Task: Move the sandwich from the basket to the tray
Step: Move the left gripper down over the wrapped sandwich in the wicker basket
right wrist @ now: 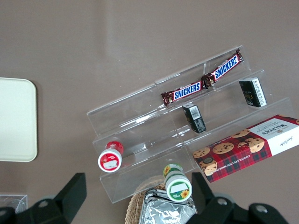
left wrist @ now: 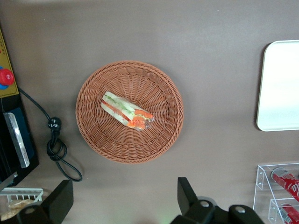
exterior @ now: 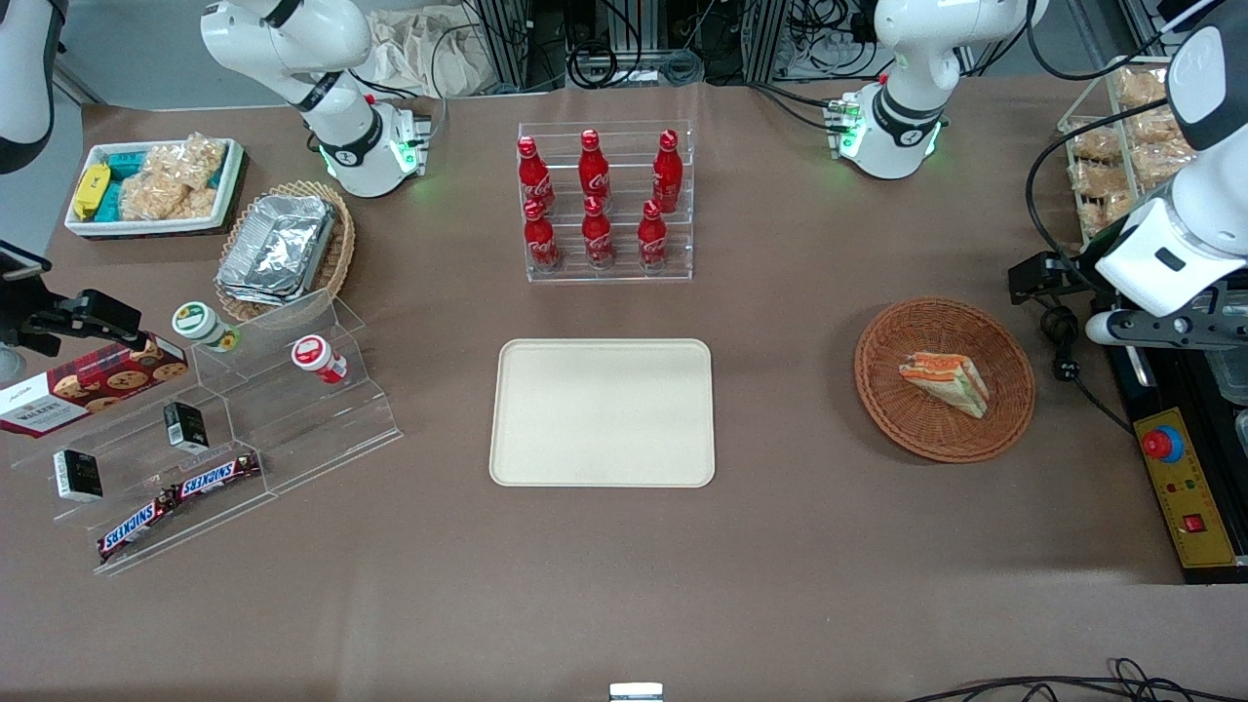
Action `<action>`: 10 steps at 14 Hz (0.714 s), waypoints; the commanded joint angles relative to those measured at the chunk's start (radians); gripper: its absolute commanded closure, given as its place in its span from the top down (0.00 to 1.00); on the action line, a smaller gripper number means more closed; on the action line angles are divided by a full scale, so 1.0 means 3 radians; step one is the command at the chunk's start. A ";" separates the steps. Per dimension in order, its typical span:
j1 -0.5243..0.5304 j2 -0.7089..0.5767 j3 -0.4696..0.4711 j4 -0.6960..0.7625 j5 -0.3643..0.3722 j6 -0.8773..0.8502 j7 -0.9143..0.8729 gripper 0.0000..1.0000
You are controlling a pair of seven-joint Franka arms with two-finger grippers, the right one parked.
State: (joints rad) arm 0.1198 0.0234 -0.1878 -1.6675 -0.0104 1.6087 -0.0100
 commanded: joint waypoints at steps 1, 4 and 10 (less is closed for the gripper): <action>-0.0006 0.0085 0.0007 0.0067 0.0019 -0.0070 -0.0135 1.00; 0.0132 0.0228 0.0013 0.0194 0.0085 -0.0100 -0.0181 1.00; 0.0250 0.0219 0.0013 -0.0300 0.0167 0.0322 -0.2488 1.00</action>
State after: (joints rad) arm 0.1931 0.1031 -0.1751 -1.6858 0.0215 1.6391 -0.5519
